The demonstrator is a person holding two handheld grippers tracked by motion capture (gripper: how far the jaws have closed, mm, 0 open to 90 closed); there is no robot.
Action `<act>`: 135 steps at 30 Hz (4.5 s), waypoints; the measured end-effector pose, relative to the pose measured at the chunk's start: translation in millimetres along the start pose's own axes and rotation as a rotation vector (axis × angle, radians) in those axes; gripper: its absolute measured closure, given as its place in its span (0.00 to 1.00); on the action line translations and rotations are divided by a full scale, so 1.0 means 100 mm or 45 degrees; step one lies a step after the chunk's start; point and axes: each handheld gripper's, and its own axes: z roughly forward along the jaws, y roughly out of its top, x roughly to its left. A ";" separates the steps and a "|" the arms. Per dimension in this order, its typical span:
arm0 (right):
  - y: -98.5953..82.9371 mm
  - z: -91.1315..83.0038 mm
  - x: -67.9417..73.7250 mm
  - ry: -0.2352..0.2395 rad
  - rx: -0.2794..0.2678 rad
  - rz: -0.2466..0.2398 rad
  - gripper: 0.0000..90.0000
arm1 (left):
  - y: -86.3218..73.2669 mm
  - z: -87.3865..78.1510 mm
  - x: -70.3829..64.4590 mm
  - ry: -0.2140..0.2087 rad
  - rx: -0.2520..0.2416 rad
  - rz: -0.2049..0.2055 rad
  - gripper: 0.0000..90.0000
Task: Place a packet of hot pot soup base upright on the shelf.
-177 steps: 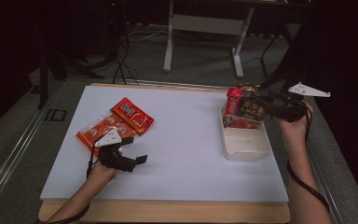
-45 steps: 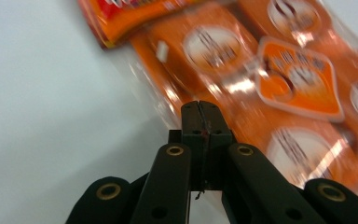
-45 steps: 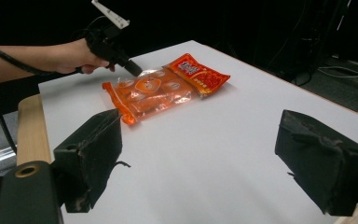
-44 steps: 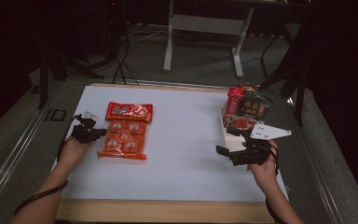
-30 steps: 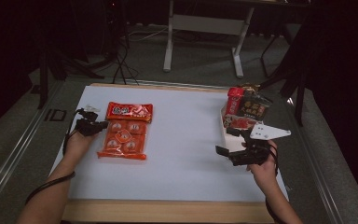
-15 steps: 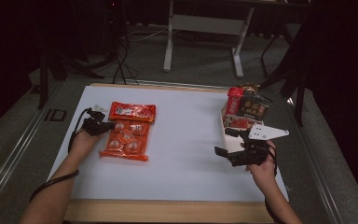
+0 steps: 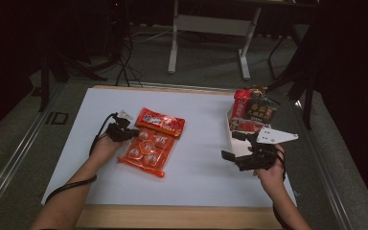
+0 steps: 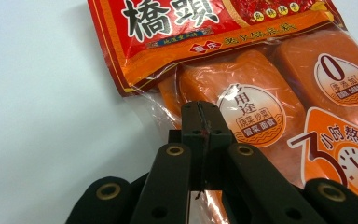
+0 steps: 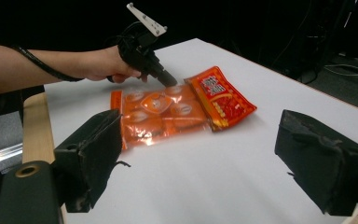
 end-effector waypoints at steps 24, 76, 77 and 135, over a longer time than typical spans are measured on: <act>0.00 -0.01 -0.02 -0.007 -0.003 -0.001 0.16 | -0.14 -0.22 -0.31 -0.154 0.011 0.159 1.00; 0.00 0.05 0.02 0.002 0.021 -0.018 0.16 | -0.36 -0.21 -0.90 -0.335 0.060 0.170 1.00; 0.00 0.06 0.02 0.002 0.021 -0.016 0.16 | -0.36 -0.21 -0.90 -0.337 0.061 0.165 1.00; -0.02 -0.02 0.08 -0.109 -0.049 -0.132 0.16 | 0.18 0.03 -0.02 -0.163 -0.056 -0.159 0.37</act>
